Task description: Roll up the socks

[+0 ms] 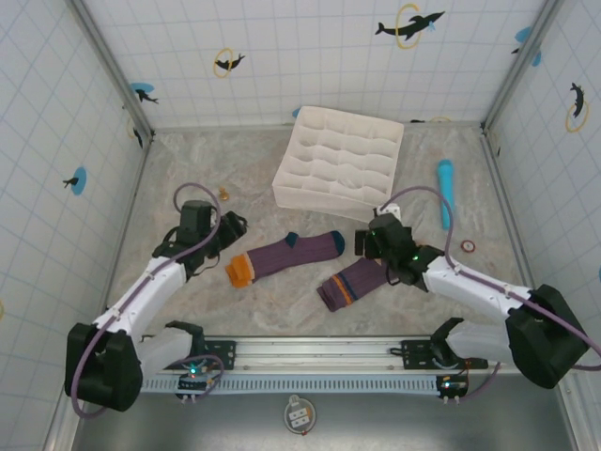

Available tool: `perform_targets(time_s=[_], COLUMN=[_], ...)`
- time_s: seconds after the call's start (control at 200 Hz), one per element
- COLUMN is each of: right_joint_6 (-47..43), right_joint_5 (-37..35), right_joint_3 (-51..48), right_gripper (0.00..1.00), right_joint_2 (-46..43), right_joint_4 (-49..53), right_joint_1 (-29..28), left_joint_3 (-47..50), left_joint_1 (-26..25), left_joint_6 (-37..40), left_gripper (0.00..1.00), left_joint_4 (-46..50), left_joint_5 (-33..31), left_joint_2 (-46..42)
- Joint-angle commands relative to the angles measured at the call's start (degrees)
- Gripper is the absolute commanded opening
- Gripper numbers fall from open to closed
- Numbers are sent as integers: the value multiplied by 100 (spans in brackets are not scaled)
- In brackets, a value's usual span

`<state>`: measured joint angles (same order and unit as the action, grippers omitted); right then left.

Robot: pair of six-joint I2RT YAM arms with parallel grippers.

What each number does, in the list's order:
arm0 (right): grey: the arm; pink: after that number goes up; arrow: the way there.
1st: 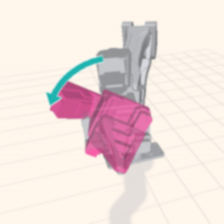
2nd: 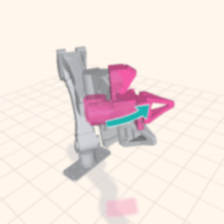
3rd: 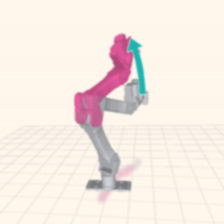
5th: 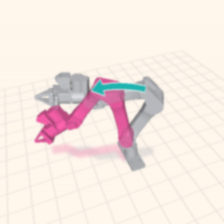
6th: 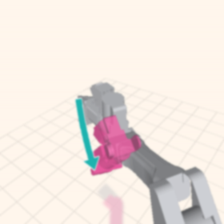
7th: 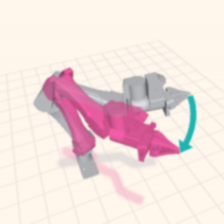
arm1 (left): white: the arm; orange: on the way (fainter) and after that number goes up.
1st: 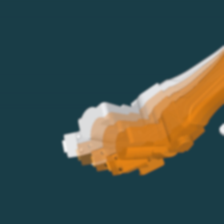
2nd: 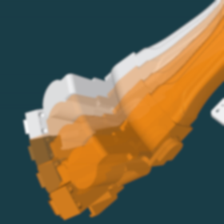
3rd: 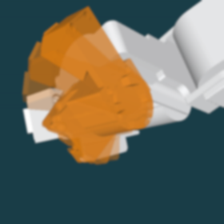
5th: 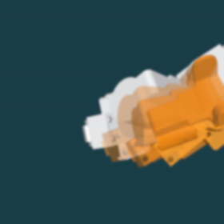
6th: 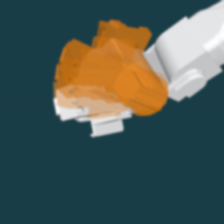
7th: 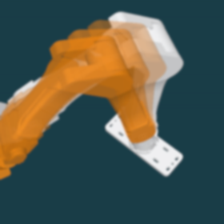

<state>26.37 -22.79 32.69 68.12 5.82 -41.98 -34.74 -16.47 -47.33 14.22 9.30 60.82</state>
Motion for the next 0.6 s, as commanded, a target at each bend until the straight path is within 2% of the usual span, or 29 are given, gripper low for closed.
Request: perform_targets(time_s=[0.0,0.1,0.11,0.19,0.295,0.42,0.595], right_joint_6=[593,779,788,802,652,519,516], right_joint_5=[-247,-470,-485,-537,-699,-522,-368], right_joint_3=[128,-20,-31,-138,-254,-512,-1016], right_gripper=[100,99,98,95,91,90,83], right_joint_2=[2,-5,-8,-63,-248,-621,-1286], right_joint_4=[470,422,414,364,292,66,-86], right_joint_1=[-491,-968,-1011,-1291,-1593,-1647,-1671], left_joint_3=[209,595,632,759,618,519,395], left_joint_1=[-414,-746,-900,-1169,-1548,-1948,-2506], left_joint_6=[-1012,-1584,-1630,-1923,-1972,-2090,-2062], left_gripper=[80,73,72,71,70,68,60], left_joint_4=[169,-353,-410,-792,-845,-1114,-1581], left_joint_5=[471,709,734,1094,1222,1561,1598], left_joint_2=[-253,-379,-380,-267,62,555,1044])
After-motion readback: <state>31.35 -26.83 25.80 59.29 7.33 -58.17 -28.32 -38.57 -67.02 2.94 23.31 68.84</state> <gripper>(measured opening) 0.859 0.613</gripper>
